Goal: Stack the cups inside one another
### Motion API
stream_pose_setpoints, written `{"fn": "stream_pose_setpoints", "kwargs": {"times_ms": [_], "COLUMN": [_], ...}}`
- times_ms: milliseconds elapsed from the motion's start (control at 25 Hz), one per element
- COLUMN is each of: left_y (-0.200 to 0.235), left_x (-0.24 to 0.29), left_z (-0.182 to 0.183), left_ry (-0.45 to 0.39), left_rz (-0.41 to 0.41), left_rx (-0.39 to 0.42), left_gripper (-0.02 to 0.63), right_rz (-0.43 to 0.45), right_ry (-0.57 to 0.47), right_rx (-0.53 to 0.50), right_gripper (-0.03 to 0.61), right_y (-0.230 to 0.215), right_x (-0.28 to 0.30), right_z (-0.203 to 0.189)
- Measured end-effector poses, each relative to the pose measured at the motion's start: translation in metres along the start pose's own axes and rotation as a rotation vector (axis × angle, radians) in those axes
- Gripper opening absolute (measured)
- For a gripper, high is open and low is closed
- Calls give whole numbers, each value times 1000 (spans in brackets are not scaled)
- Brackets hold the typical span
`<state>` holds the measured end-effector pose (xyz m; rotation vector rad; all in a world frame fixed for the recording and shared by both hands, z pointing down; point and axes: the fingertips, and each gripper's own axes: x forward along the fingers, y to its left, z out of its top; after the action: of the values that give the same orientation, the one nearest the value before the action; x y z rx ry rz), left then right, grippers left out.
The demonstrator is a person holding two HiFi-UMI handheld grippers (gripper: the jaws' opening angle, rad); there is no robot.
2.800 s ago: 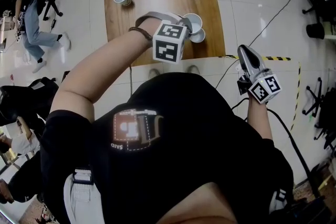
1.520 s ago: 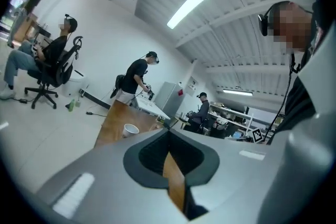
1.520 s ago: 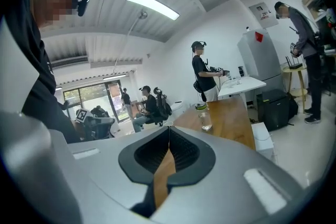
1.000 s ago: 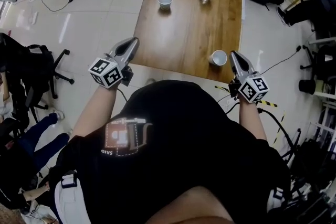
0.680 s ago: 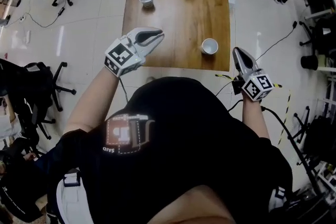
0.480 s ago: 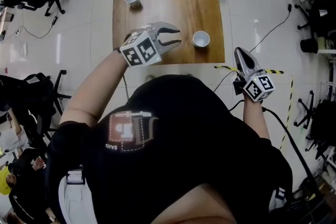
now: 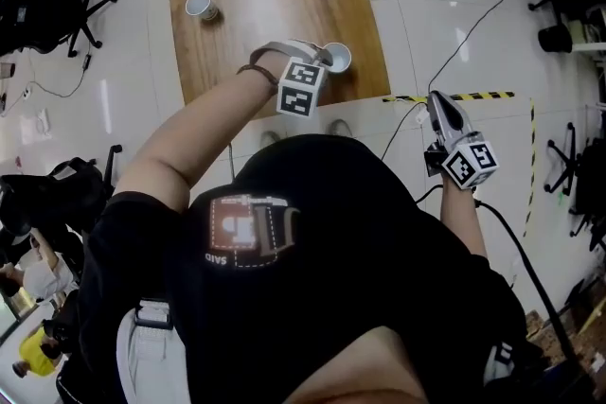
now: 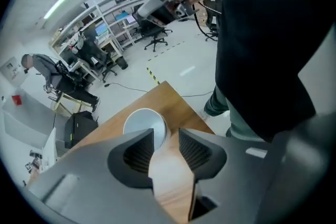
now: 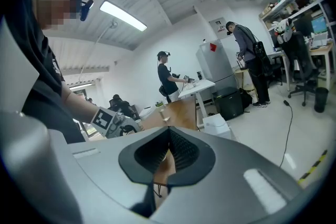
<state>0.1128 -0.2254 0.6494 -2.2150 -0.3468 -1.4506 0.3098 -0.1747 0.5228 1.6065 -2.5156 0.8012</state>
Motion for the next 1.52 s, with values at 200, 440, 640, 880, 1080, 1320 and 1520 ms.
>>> {"fn": "stream_pose_setpoints", "kwargs": {"times_ms": [200,440,640,880,1080,1320,1520], "left_y": [3,7,31,52,60,72,76], "left_x": [24,16,-51,-152,-198,-192,-164], "left_z": [-8,-7,-39,-163,-265,-323,-342], "left_ry": [81,50,-4,99,215,270,257], "left_rz": [-4,7,85,224,287,274,242], "left_rx": [-11,-77,-226,-419,-533,-580,-642], "left_gripper": [108,18,17,17,18,18,40], "right_rz": [-6,17,64,134,154,128,104], "right_ry": [15,28,41,39,61,90,112], "right_rx": [6,-4,-32,-76,-98,-114,-119], "right_gripper": [14,15,14,15,14,15,15], "right_y": [-7,-3,14,46,66,77,83], "right_x": [-4,9,38,82,101,105,102], "right_z": [-5,-4,6,23,27,25,25]}}
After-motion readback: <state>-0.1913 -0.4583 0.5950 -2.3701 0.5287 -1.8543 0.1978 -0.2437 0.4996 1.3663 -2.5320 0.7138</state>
